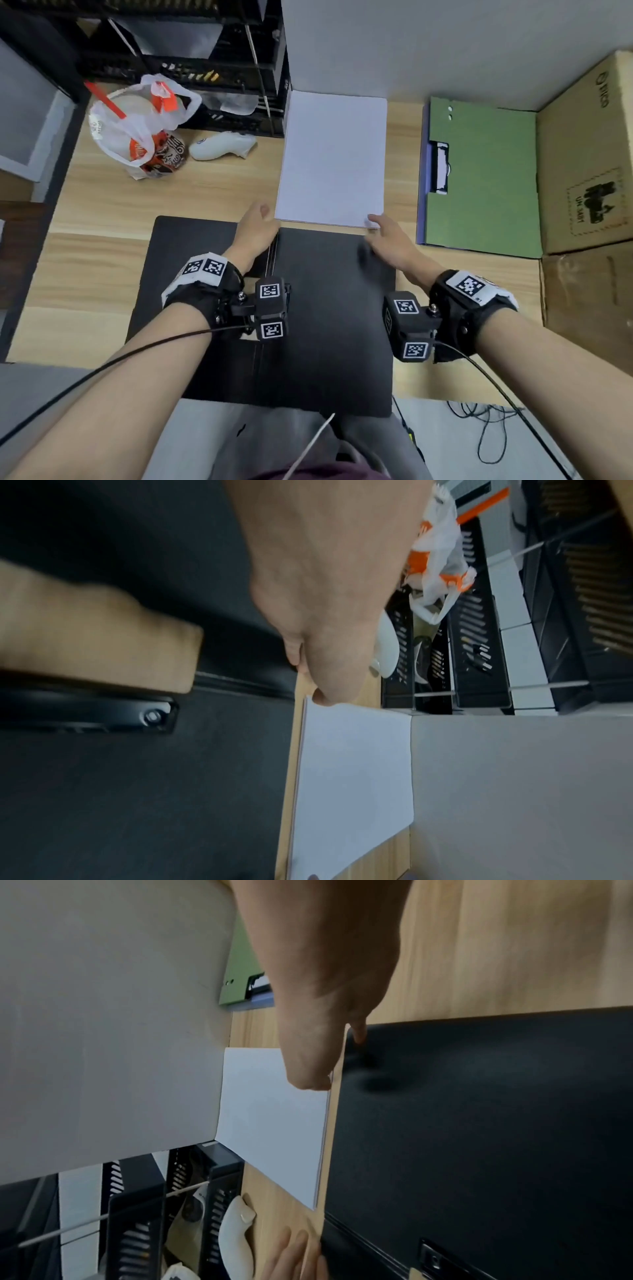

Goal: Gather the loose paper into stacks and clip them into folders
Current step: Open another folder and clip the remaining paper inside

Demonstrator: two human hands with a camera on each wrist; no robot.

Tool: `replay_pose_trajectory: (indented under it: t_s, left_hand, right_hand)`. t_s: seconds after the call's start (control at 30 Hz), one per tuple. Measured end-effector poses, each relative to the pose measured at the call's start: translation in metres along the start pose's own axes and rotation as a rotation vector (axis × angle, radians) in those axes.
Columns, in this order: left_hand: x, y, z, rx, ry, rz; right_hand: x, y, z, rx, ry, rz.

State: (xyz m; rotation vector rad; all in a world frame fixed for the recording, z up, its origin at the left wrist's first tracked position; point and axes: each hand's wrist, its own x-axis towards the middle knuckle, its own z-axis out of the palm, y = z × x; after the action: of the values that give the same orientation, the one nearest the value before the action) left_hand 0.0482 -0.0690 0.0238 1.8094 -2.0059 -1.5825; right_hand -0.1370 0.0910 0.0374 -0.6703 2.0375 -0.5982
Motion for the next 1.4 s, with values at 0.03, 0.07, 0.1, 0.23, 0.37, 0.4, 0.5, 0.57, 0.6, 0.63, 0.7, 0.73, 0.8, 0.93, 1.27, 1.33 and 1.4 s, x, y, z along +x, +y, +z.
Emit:
replay_pose_trajectory:
  t_s: [0.03, 0.07, 0.1, 0.23, 0.37, 0.4, 0.5, 0.57, 0.6, 0.63, 0.7, 0.73, 0.8, 0.93, 1.27, 1.33, 1.4]
  left_hand:
    - [0.004, 0.002, 0.005, 0.001, 0.012, -0.007]
    - [0.007, 0.004, 0.009, 0.000, 0.025, -0.015]
    - [0.010, 0.006, 0.014, -0.006, 0.039, -0.021]
    - [0.019, 0.021, 0.032, -0.039, 0.116, -0.032]
    - [0.032, 0.037, 0.043, -0.121, 0.142, -0.023]
    - [0.035, 0.040, 0.044, -0.134, 0.132, -0.035]
    - [0.046, 0.048, 0.048, -0.142, 0.051, -0.070]
    - [0.049, 0.053, 0.048, -0.193, 0.040, -0.096]
    - [0.051, 0.054, 0.046, -0.222, 0.046, -0.110]
    - [0.052, 0.055, 0.045, -0.243, 0.051, -0.119]
    - [0.051, 0.057, 0.043, -0.285, 0.063, -0.118]
    - [0.050, 0.058, 0.042, -0.311, 0.070, -0.109]
    - [0.047, 0.063, 0.038, -0.372, 0.052, -0.104]
    - [0.030, 0.068, 0.031, -0.545, -0.075, -0.121]
    - [-0.024, -0.017, -0.008, -0.148, -0.431, 0.030]
    - [-0.043, -0.022, -0.012, -0.140, -0.356, 0.102]
    - [-0.059, -0.022, -0.017, -0.177, -0.278, 0.150]
  right_hand:
    - [0.006, 0.001, -0.002, -0.036, 0.006, -0.014]
    - [0.012, 0.004, -0.004, -0.059, 0.000, -0.012]
    - [0.016, 0.008, -0.004, -0.072, -0.009, -0.001]
    - [0.026, 0.029, 0.000, -0.179, -0.033, -0.010]
    - [0.030, 0.042, -0.003, -0.173, -0.088, -0.039]
    - [0.029, 0.040, -0.006, -0.141, -0.108, -0.032]
    - [0.026, 0.037, -0.014, 0.022, -0.147, 0.017]
    - [0.024, 0.036, -0.019, 0.147, -0.143, 0.029]
    - [0.023, 0.036, -0.021, 0.204, -0.145, 0.044]
    - [0.023, 0.036, -0.022, 0.256, -0.147, 0.057]
    - [0.022, 0.035, -0.025, 0.333, -0.132, 0.074]
    - [0.023, 0.035, -0.026, 0.364, -0.110, 0.077]
    - [0.024, 0.034, -0.027, 0.438, -0.021, 0.092]
    - [0.025, 0.036, -0.031, 0.645, 0.133, 0.164]
    - [-0.014, 0.036, -0.019, 0.574, -0.106, 0.228]
    - [-0.033, 0.028, -0.005, 0.633, -0.046, 0.208]
    - [-0.055, 0.019, 0.006, 0.696, 0.055, 0.139]
